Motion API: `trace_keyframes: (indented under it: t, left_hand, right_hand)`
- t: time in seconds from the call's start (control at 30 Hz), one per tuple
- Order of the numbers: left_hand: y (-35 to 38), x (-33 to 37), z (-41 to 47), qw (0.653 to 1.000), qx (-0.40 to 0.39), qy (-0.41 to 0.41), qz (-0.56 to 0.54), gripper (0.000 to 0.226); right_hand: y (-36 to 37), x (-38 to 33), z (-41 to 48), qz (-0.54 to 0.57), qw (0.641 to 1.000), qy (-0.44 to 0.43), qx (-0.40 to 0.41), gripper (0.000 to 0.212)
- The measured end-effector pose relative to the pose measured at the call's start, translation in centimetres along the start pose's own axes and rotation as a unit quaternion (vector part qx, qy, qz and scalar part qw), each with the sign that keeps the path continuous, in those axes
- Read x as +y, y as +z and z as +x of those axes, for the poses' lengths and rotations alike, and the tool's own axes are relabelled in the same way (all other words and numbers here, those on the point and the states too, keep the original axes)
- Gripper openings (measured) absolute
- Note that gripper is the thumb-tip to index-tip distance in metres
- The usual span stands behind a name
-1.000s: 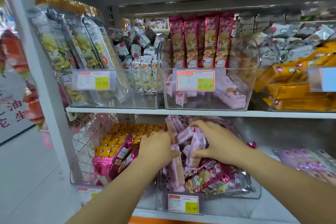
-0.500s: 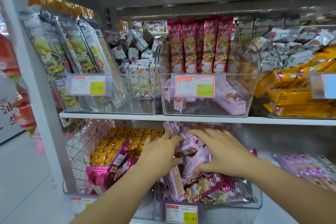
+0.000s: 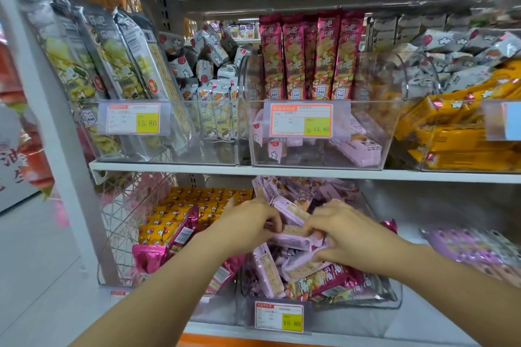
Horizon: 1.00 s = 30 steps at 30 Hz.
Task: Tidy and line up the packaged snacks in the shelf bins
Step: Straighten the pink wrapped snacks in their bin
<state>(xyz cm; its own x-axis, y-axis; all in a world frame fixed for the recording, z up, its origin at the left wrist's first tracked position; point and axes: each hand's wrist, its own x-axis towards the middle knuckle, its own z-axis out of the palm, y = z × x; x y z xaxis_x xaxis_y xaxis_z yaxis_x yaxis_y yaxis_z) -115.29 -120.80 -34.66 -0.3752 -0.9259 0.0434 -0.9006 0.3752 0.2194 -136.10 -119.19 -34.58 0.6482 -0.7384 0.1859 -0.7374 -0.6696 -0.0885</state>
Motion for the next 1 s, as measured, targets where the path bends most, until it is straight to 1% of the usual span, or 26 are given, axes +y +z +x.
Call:
trace_keyframes:
  t: [0.17, 0.23, 0.3, 0.4, 0.5, 0.6, 0.63, 0.7, 0.77, 0.87, 0.93, 1.0]
  left_hand:
    - [-0.7, 0.0, -0.3, 0.999, -0.034, 0.006, 0.039, 0.013]
    - [-0.3, 0.1, -0.6, 0.998, -0.043, 0.005, 0.047, 0.013]
    - [0.0, 0.2, -0.9, 0.999, -0.033, 0.002, 0.039, 0.012]
    - [-0.1, 0.1, -1.1, 1.0, 0.007, -0.001, 0.019, 0.008]
    - [-0.8, -0.1, -1.3, 0.999, 0.031, -0.005, 0.008, 0.017]
    - [-0.9, -0.2, -1.5, 1.0, 0.015, -0.012, 0.024, 0.027]
    - [-0.8, -0.1, -1.5, 0.999, 0.006, -0.015, 0.028, 0.026]
    - [-0.4, 0.0, -1.6, 0.999, -0.005, -0.015, 0.031, 0.023]
    - [-0.3, -0.1, -1.8, 0.999, 0.002, -0.014, 0.031, 0.022]
    - [-0.3, -0.5, -2.0, 0.999, -0.002, -0.013, 0.046, 0.032]
    - [-0.3, -0.7, -2.1, 0.999, -0.016, -0.009, 0.048, 0.041]
    - [-0.4, -0.6, -2.2, 0.998, -0.031, -0.006, 0.047, 0.053]
  right_hand:
    - [-0.3, 0.5, 0.2, 0.022, 1.0, 0.007, -0.015, 0.032]
    - [-0.2, 0.3, 0.1, -0.005, 0.999, 0.006, -0.037, 0.032]
    - [-0.2, 0.2, 0.2, -0.035, 0.998, 0.006, -0.059, 0.035]
    - [-0.8, 0.3, -0.1, -0.051, 0.995, 0.019, -0.079, 0.043]
    - [-1.2, 0.1, -0.5, -0.056, 0.997, 0.025, -0.041, 0.048]
    - [-1.0, -0.8, -0.5, -0.098, 0.994, 0.038, -0.021, 0.052]
    - [-0.7, -1.2, -0.4, -0.113, 0.993, 0.043, -0.016, 0.05]
    - [0.0, -1.6, 0.0, -0.125, 0.991, 0.043, 0.005, 0.039]
    - [-0.1, -1.7, 0.1, -0.102, 0.993, 0.049, 0.037, 0.035]
    - [-1.0, -0.9, -0.1, -0.053, 0.993, 0.056, 0.086, 0.043]
    - [-1.2, -0.6, 0.1, -0.017, 0.997, 0.045, 0.068, 0.041]
    - [-0.7, -0.7, 0.5, 0.006, 0.999, 0.047, 0.026, 0.039]
